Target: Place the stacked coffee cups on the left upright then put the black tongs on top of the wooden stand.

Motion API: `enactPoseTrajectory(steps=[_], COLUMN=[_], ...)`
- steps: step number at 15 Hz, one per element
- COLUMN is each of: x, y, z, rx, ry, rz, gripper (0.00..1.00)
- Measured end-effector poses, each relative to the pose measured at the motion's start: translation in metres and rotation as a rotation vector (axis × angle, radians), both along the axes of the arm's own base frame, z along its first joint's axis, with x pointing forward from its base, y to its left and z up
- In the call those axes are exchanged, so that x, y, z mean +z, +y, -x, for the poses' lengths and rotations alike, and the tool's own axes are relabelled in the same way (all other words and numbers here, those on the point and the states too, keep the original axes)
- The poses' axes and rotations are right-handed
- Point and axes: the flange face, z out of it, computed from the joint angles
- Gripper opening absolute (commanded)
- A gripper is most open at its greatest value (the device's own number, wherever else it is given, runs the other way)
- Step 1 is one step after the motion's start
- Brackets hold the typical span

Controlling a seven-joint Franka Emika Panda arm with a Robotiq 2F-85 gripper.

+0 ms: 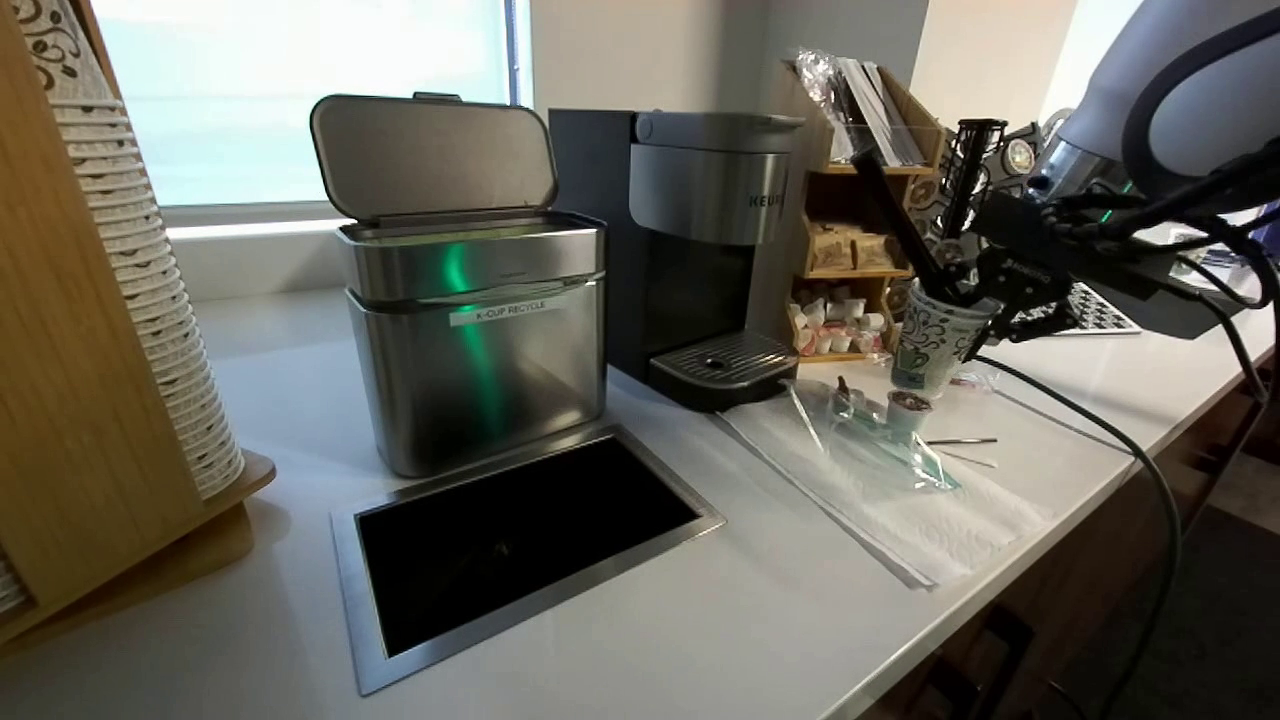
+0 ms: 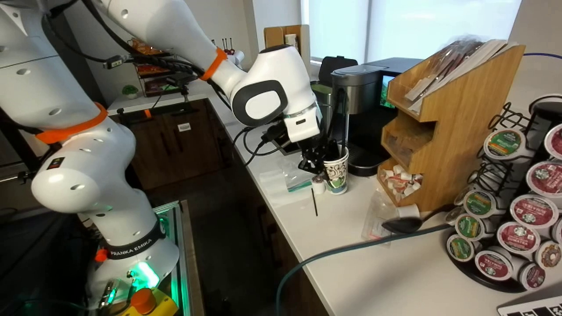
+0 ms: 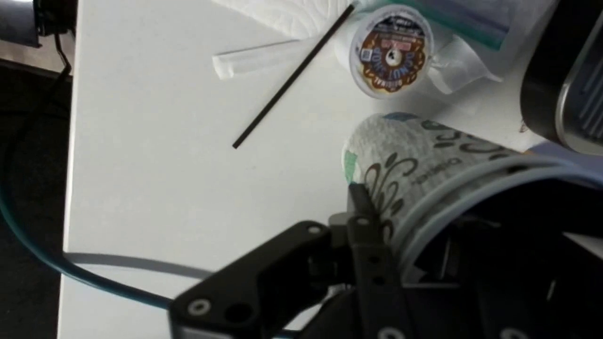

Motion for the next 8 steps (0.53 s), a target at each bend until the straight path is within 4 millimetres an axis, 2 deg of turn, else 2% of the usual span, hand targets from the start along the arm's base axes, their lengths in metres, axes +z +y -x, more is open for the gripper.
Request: enactPoseTrajectory(steps=[8], x=[-0.03], y=[-0.034], z=[0.003], rx=[-0.148], ry=[0.067], rz=[-0.056], gripper=[0.01])
